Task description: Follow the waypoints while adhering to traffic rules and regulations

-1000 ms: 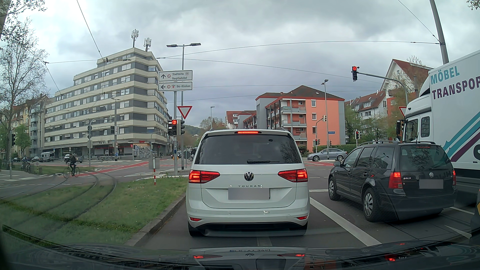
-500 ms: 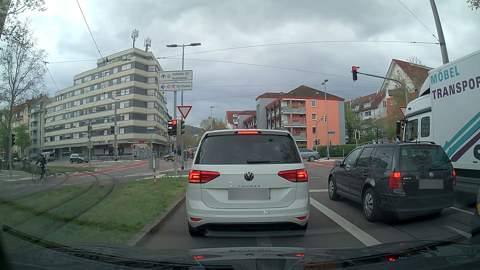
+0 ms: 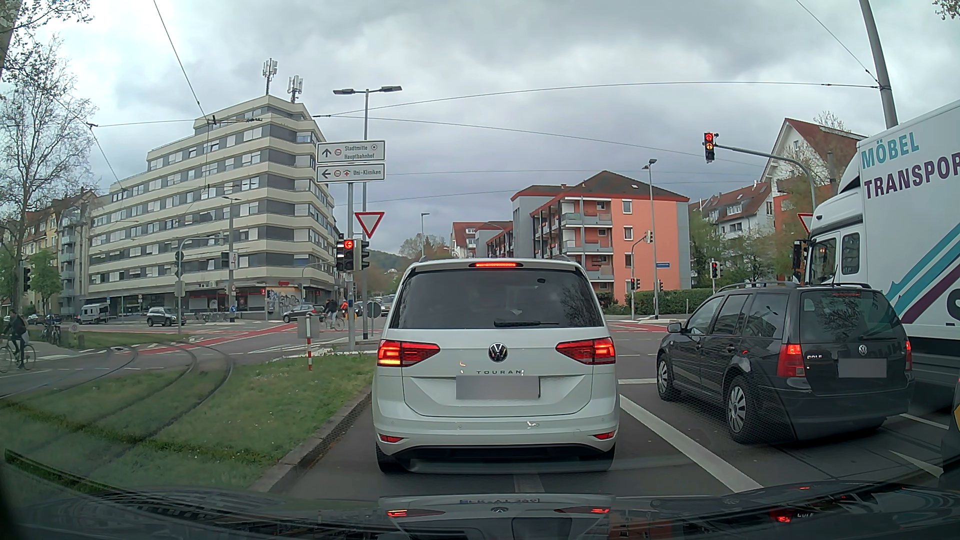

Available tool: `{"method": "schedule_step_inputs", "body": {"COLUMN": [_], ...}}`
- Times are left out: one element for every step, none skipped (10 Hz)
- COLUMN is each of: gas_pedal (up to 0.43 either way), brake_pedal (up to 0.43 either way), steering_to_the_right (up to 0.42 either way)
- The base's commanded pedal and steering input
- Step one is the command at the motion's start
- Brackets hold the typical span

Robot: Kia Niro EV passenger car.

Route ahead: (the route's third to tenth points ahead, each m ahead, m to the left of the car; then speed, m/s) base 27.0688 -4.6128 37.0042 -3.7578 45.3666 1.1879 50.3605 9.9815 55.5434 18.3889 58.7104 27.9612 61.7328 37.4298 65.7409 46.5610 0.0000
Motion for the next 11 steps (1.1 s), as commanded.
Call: {"method": "schedule_step_inputs", "body": {"gas_pedal": [0.0, 0.0, 0.0, 0.0, 0.0, 0.0, 0.0, 0.0, 0.0, 0.0, 0.0], "brake_pedal": [0.244, 0.244, 0.244, 0.244, 0.244, 0.244, 0.244, 0.244, 0.244, 0.244, 0.244], "steering_to_the_right": [-0.025, -0.025, -0.025, -0.026, -0.026, -0.025, -0.026, -0.025, -0.026, -0.025, -0.025]}}
